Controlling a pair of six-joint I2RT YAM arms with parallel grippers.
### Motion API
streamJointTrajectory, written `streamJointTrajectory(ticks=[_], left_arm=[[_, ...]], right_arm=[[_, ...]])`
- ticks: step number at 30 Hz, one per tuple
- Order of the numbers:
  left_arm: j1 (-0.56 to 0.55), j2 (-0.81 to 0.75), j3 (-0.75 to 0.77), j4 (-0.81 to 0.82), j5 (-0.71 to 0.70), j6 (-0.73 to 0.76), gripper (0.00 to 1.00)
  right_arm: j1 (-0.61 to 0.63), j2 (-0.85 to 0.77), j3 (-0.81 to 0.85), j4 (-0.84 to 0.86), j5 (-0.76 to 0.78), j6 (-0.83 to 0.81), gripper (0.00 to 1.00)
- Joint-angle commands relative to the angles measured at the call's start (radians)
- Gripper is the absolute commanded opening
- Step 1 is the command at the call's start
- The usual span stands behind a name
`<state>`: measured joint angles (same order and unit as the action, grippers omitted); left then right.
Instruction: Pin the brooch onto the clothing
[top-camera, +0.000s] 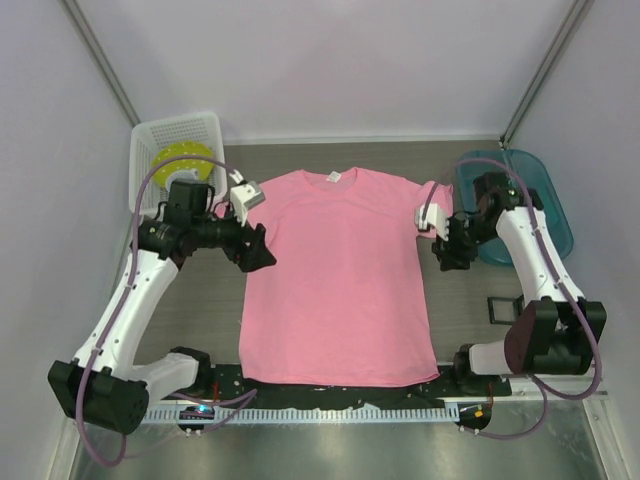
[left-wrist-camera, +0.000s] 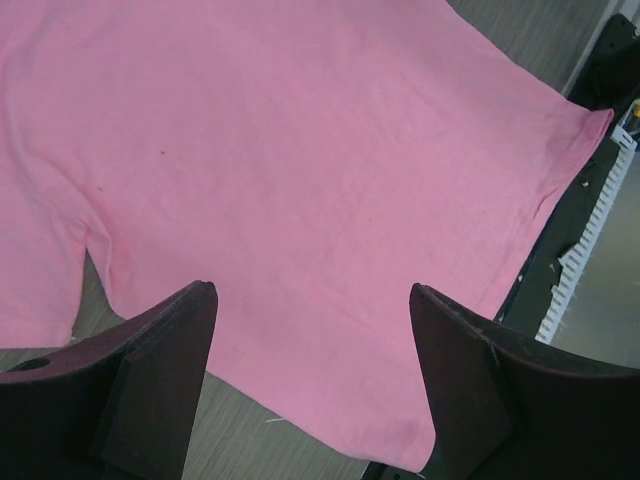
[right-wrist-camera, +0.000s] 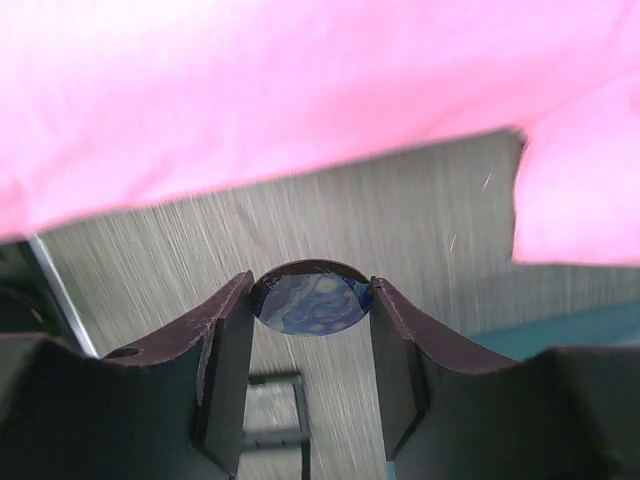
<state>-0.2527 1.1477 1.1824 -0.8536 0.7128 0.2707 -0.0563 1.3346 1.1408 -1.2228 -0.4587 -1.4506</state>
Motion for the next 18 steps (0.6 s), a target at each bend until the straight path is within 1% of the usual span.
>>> streamJointTrajectory(ticks=[1, 3, 4, 5, 6, 7, 8, 9, 10, 12, 13, 14, 16, 17, 18], left_arm=[[0.017, -0.159, -0.108, 0.156, 0.142, 0.01, 0.82], [0.018, -0.242, -0.183, 0.23, 0.171, 0.015, 0.83], [0.017, -0.264, -0.205, 0.288, 0.18, 0.03, 0.83], [0.015, -0.281, -0.225, 0.303, 0.188, 0.057, 0.83], [0.013, -0.307, -0.251, 0.304, 0.203, 0.124, 0.83], [0.013, -0.316, -0.259, 0.292, 0.208, 0.163, 0.82], [0.012, -0.322, -0.265, 0.283, 0.215, 0.198, 0.81], [0.01, -0.335, -0.265, 0.259, 0.226, 0.311, 0.8], [0.006, -0.341, -0.267, 0.217, 0.252, 0.367, 0.78], [-0.022, -0.355, -0.28, 0.208, 0.266, 0.451, 0.75], [-0.036, -0.358, -0.285, 0.208, 0.269, 0.522, 0.73], [-0.077, -0.353, -0.287, 0.208, 0.267, 0.56, 0.72], [-0.137, -0.323, -0.287, 0.221, 0.24, 0.625, 0.69], [-0.21, -0.309, -0.287, 0.237, 0.184, 0.628, 0.68], [-0.244, -0.298, -0.291, 0.257, 0.165, 0.633, 0.68]], right_arm=[[0.041, 0.098, 0.213, -0.161, -0.317, 0.243, 0.43], [0.056, 0.142, 0.279, -0.217, -0.397, 0.309, 0.43], [0.1, 0.149, 0.293, -0.23, -0.467, 0.329, 0.44], [0.116, 0.155, 0.31, -0.234, -0.495, 0.352, 0.44], [0.134, 0.158, 0.312, -0.234, -0.518, 0.395, 0.44], [0.18, 0.164, 0.313, -0.225, -0.561, 0.415, 0.43], [0.197, 0.163, 0.307, -0.218, -0.578, 0.432, 0.44], [0.222, 0.163, 0.301, -0.208, -0.596, 0.47, 0.44], [0.243, 0.156, 0.294, -0.198, -0.624, 0.489, 0.43], [0.315, 0.15, 0.263, -0.159, -0.638, 0.522, 0.44], [0.343, 0.149, 0.254, -0.144, -0.641, 0.562, 0.44], [0.399, 0.15, 0.238, -0.112, -0.644, 0.581, 0.43], [0.449, 0.153, 0.225, -0.078, -0.65, 0.645, 0.43], [0.467, 0.155, 0.211, -0.039, -0.659, 0.668, 0.43], [0.504, 0.156, 0.206, -0.018, -0.667, 0.696, 0.43]])
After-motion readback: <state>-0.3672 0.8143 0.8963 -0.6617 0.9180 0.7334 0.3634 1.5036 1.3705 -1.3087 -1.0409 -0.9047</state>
